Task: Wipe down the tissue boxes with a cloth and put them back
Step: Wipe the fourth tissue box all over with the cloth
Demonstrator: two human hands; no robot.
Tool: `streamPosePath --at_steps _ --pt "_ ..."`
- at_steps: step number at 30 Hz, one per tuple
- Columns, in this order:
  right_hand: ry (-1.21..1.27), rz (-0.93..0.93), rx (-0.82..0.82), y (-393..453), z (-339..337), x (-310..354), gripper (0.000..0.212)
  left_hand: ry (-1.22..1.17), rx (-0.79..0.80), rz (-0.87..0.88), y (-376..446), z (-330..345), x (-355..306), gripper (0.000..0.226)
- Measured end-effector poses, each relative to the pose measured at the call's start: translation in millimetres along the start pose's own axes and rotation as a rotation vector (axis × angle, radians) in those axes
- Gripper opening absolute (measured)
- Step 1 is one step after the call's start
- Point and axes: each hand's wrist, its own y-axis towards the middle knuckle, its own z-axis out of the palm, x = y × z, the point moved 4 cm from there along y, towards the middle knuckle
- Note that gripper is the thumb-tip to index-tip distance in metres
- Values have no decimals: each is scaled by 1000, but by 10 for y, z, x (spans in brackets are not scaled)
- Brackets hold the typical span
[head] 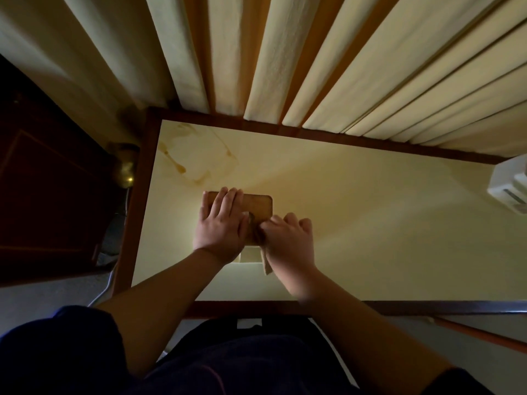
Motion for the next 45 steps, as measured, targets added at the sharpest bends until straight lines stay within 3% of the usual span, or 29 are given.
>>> streamPosePath --at_steps 8,14,17,20,24,27,30,35,42,45 --pt "-35 -40 33 -81 -61 23 12 -10 5 1 -5 -10 -10 56" --pt "-88 12 113 359 -172 56 22 -5 4 -2 1 -26 -8 55" --pt "-87 44 170 664 -228 40 6 -5 -7 7 -1 -34 -3 55" --pt "-67 93 147 791 -277 35 28 1 -7 1 -2 -38 -10 54" --pt "-36 89 116 655 -202 27 26 -5 -13 1 -7 -48 -19 54" --pt "-20 71 34 402 -146 36 9 1 1 -4 2 -44 -16 54" --pt "-10 67 29 116 -72 57 23 -1 2 -7 3 -35 -15 56" --pt "9 21 113 -150 -60 53 7 4 6 -10 -2 -14 -10 56" --pt "3 76 195 196 -130 44 25 2 -8 -4 4 -22 -9 55" --pt "-15 78 261 499 -237 17 13 23 -11 11 2 -26 -7 55"
